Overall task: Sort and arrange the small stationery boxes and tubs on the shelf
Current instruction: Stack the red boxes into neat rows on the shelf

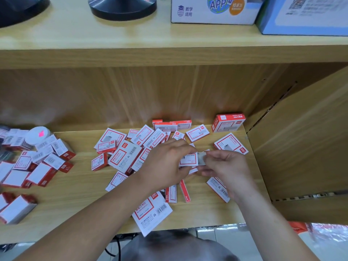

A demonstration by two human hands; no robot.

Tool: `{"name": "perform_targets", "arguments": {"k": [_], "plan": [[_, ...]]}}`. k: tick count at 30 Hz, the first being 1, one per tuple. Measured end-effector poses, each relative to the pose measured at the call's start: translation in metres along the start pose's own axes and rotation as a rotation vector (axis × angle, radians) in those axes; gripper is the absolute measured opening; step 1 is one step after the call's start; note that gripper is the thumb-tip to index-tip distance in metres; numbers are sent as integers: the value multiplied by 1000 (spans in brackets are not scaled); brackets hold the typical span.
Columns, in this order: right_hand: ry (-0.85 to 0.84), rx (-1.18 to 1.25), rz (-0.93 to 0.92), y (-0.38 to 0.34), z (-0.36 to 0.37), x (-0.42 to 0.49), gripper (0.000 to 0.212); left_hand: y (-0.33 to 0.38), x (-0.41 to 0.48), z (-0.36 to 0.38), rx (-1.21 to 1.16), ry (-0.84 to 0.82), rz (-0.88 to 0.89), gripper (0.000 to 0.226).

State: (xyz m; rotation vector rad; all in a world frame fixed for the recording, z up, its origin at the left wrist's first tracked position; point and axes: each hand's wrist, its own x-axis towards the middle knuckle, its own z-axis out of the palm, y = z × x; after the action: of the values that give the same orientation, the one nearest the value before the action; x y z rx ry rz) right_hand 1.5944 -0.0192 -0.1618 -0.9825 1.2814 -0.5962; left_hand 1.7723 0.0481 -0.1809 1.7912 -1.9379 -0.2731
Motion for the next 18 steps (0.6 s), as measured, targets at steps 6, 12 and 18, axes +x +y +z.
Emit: {"name": "perform_targets", "arguments": {"k": [6,12,18], "plan": [[48,-66,-69,2,7,-1,12,5,-2,2,-16,15,23,38],[-18,-88,-138,5,8,-2,12,4,-4,-3,13,-15,28,56],[-149,-110,-149,2,2,-2,24,0,-2,-5,11,-16,46,43]]}}
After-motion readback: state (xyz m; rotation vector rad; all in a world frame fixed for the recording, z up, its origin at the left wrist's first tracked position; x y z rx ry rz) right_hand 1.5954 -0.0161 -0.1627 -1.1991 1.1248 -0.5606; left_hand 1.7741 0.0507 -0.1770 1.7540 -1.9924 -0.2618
